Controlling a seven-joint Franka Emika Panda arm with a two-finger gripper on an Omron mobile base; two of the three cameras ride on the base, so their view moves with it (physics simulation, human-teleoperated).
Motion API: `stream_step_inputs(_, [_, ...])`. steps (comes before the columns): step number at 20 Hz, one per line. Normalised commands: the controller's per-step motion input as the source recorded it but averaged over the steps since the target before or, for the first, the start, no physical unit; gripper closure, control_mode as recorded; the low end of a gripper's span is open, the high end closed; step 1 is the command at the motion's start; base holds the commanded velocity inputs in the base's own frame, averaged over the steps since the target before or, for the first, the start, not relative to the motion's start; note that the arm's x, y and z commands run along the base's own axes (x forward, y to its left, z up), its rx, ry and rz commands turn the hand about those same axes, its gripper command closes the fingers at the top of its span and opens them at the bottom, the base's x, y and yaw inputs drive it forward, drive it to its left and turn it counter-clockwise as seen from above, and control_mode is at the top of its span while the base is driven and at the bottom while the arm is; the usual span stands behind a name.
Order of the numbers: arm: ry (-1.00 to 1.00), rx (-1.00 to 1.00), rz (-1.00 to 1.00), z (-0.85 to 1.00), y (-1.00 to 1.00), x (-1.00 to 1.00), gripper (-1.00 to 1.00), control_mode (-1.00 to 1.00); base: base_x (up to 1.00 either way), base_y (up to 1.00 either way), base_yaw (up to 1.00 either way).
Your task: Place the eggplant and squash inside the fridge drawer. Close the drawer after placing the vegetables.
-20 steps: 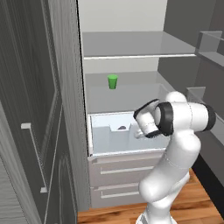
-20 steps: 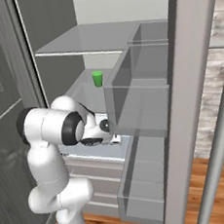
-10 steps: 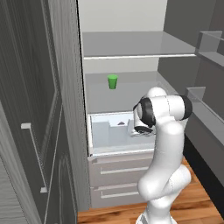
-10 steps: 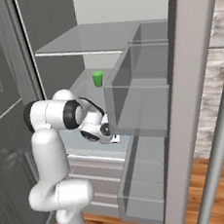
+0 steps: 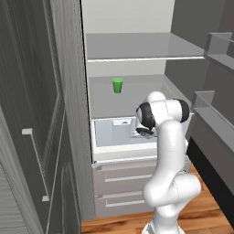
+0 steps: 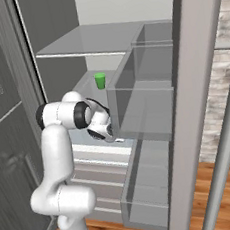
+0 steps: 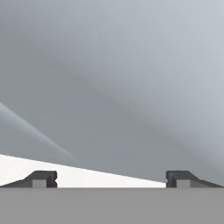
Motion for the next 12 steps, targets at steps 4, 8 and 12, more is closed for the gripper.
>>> stream_step_inputs(4, [0.07,0.02,0.0,0.11,0.0,0.89,-1.0,-1.0,0.0,0.0,0.0])
stream_step_inputs(8, [0.05,0.02,0.0,0.01,0.0,0.81,-1.0,-1.0,0.0,0.0,0.0])
stream_step_inputs(12, [0.04,0.02,0.0,0.0,0.0,0.72,-1.0,-1.0,0.0,0.0,0.0])
